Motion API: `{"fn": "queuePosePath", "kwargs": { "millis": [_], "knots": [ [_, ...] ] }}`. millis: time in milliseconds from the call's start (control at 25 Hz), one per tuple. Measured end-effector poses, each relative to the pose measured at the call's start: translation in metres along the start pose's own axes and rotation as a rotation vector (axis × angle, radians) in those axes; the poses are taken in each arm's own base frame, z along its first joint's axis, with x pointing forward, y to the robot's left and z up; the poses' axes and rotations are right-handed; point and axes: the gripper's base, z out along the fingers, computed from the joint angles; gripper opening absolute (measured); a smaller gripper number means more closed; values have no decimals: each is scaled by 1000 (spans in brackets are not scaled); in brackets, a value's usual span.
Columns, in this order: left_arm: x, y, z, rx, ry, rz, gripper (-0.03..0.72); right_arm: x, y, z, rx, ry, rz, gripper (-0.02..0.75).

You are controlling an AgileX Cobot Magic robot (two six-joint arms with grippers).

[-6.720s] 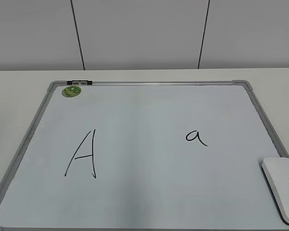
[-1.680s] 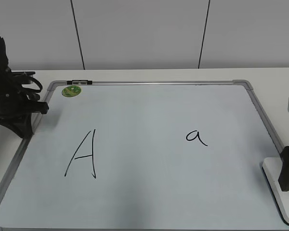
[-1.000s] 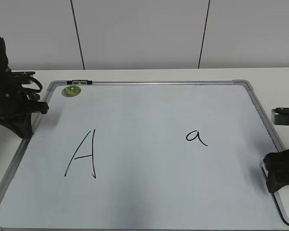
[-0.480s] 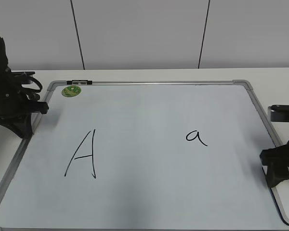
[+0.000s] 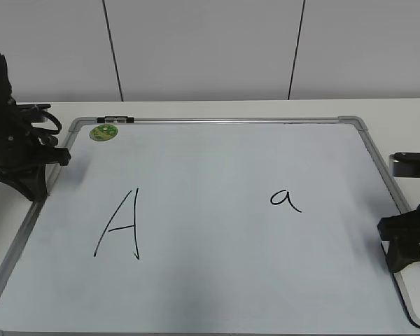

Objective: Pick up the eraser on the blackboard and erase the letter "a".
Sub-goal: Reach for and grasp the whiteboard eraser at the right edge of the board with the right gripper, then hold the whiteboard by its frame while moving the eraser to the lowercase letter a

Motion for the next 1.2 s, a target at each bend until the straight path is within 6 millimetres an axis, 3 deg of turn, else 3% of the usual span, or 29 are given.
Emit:
{"fn": "queuePosePath", "kwargs": {
  "millis": [240,400,680,880,1000,1200],
  "knots": [
    [0,0,0,2,0,-3,71,-1,1,-1,-9,4,9,525],
    [0,0,0,3,0,-4,73,-9,4,-12,-28,32,27,524],
    [0,0,0,3,0,-4,80,-41,9,-49,-42,32,21,524],
    [0,0,0,3,0,-4,82,-66,15,-50,-61,90,13,524],
    [0,1,0,5,0,-7,85,-78,26,-46,-59,125,-21,524],
    [0,1,0,6,0,-9,90,-104,62,-41,-53,107,-122,524]
  ]
}}
